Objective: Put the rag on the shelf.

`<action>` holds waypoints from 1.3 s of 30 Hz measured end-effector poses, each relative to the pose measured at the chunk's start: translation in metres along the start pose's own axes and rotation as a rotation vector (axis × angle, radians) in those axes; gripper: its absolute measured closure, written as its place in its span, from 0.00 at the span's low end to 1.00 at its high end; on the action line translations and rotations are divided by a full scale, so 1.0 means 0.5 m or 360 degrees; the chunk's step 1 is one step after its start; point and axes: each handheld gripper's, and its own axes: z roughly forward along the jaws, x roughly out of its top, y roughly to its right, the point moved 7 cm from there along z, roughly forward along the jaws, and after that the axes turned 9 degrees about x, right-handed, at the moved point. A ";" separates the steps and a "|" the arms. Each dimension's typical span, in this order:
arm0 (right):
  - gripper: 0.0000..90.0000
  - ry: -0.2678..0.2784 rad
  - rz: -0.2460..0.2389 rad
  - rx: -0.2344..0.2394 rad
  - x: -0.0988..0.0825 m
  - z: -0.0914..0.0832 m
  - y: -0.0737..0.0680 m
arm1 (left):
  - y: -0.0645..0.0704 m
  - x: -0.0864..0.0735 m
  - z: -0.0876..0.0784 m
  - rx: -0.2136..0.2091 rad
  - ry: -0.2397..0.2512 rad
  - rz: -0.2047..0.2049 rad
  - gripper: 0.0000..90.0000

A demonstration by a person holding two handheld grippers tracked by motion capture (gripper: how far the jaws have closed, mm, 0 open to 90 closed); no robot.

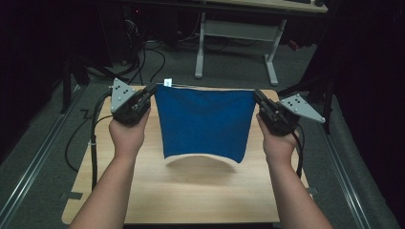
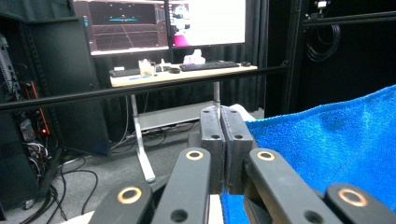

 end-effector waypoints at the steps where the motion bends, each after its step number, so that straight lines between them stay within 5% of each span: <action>1: 0.98 0.0003 0.0004 -0.0002 0.005 0.003 0.004 | -0.003 0.004 0.005 0.0004 -0.0006 0.0011 0.99; 22: 0.98 -0.0068 0.0036 -0.0080 0.051 0.139 0.086 | -0.065 0.051 0.136 0.0124 -0.0036 0.0110 0.99; 31: 0.98 -0.0066 -0.0057 -0.0151 0.073 0.188 0.114 | -0.083 0.061 0.189 0.0194 -0.0006 0.0175 0.99; 36: 0.98 -0.0106 -0.0083 -0.0174 0.060 0.217 0.125 | -0.091 0.032 0.215 0.0204 -0.0045 0.0091 0.99; 39: 0.98 -0.0150 -0.0098 -0.0186 0.034 0.232 0.131 | -0.095 -0.012 0.230 0.0203 -0.0084 0.0060 0.99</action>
